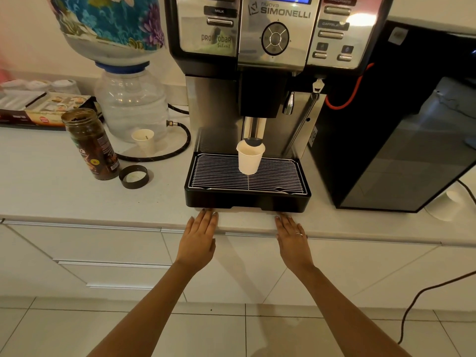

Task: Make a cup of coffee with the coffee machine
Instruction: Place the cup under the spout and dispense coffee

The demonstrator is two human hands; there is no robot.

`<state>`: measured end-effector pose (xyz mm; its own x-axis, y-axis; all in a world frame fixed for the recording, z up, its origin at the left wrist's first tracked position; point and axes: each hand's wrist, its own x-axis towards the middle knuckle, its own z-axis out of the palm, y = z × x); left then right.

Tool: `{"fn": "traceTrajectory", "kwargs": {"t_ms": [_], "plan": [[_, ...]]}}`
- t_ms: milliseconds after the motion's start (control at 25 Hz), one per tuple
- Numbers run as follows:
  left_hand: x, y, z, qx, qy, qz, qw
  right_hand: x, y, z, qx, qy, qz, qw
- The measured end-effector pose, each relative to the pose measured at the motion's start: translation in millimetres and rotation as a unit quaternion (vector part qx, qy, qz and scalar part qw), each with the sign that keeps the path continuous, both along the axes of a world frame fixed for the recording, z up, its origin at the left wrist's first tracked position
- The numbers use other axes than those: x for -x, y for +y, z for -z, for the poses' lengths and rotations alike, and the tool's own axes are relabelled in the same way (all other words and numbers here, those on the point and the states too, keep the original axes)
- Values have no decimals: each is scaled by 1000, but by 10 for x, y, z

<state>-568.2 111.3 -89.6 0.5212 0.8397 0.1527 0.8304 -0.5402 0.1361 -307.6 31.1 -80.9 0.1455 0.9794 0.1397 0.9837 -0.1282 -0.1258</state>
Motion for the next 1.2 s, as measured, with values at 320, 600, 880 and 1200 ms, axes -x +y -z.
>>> {"fn": "traceTrajectory", "kwargs": {"t_ms": [320, 600, 880, 1200], "plan": [[7, -5, -16, 0, -3, 1, 1000, -1, -2, -2, 10, -5, 1, 1000], [6, -14, -24, 2, 1, 0, 1000, 0, 4, -7, 11, -4, 1, 1000], [-3, -10, -13, 2, 9, -5, 1000, 0, 9, 6, 15, -11, 5, 1000], [-5, -4, 1, 2, 22, -8, 1000, -4, 13, 8, 25, -20, 2, 999]]}}
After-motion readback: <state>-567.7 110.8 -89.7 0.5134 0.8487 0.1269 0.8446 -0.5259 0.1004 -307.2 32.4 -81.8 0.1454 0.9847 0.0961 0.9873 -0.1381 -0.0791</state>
